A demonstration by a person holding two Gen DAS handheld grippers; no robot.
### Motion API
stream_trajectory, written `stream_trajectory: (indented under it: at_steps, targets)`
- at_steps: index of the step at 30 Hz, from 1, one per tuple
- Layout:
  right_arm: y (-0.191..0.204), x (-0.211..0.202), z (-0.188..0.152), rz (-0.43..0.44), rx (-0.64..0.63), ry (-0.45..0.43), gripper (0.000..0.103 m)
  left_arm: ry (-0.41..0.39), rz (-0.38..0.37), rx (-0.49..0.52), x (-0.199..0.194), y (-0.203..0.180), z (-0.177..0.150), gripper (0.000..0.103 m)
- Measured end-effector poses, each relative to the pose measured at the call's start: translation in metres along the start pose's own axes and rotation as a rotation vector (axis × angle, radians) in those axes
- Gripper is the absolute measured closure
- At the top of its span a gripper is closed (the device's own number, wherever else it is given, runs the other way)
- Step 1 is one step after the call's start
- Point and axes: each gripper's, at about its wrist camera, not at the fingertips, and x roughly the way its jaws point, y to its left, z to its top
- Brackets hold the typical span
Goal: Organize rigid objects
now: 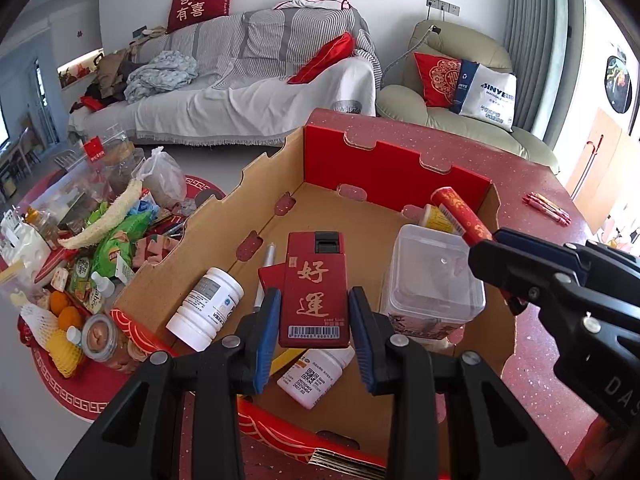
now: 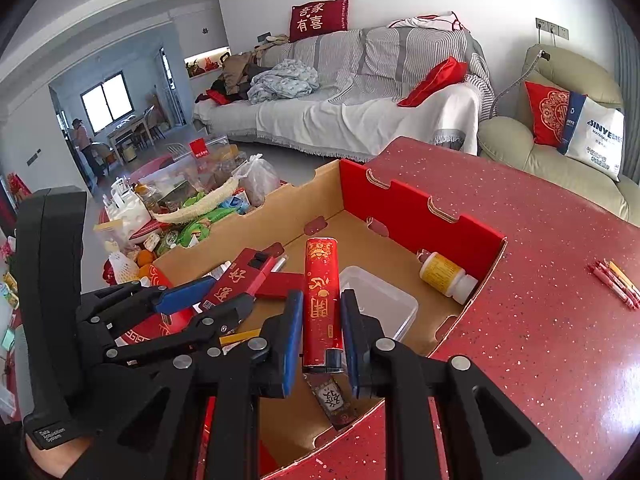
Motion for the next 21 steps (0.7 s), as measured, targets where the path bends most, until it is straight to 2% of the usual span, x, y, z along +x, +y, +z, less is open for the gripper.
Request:
stream_trajectory:
  at_steps: [21]
  targets:
    - [-0.0018, 0.0040, 0.0020, 0.006, -0.001, 0.009, 0.083, 0.006, 0.002, 0.005, 0.0036, 0.0018, -0.0008, 0.066]
